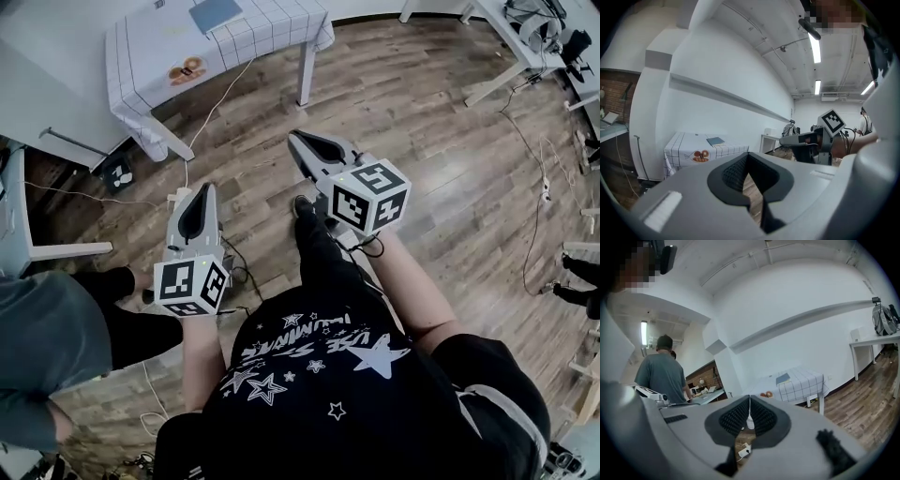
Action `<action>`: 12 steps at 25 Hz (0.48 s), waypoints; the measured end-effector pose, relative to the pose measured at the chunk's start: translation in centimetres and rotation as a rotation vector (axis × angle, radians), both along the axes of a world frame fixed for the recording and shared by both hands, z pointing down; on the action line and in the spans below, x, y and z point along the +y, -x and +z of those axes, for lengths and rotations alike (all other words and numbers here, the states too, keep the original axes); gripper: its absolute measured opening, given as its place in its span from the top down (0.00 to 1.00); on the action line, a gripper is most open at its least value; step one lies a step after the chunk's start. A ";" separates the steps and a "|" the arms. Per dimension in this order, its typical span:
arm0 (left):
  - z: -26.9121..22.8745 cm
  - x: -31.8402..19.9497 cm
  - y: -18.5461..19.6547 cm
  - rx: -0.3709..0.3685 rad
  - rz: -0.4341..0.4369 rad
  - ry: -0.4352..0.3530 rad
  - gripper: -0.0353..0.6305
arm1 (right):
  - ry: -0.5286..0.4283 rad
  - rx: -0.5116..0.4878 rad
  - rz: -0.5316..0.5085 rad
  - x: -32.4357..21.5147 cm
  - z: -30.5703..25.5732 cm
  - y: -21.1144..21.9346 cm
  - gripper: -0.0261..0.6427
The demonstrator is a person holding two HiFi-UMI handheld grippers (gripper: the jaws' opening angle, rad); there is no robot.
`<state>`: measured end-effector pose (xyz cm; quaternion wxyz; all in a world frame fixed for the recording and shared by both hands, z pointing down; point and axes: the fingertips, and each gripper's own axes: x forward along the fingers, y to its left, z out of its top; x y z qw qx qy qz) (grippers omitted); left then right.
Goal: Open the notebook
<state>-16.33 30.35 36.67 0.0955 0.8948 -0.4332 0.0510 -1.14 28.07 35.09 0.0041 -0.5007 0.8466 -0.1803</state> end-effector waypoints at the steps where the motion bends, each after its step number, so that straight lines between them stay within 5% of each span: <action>1: 0.0 -1.4 -0.1 -0.003 -0.005 -0.001 0.93 | 0.001 -0.005 0.003 -1.7 0.1 -0.6 0.94; 12: -2.7 -15.2 -5.4 0.033 -0.043 0.008 0.93 | 0.008 -0.012 -0.036 -18.0 -1.6 -5.9 0.94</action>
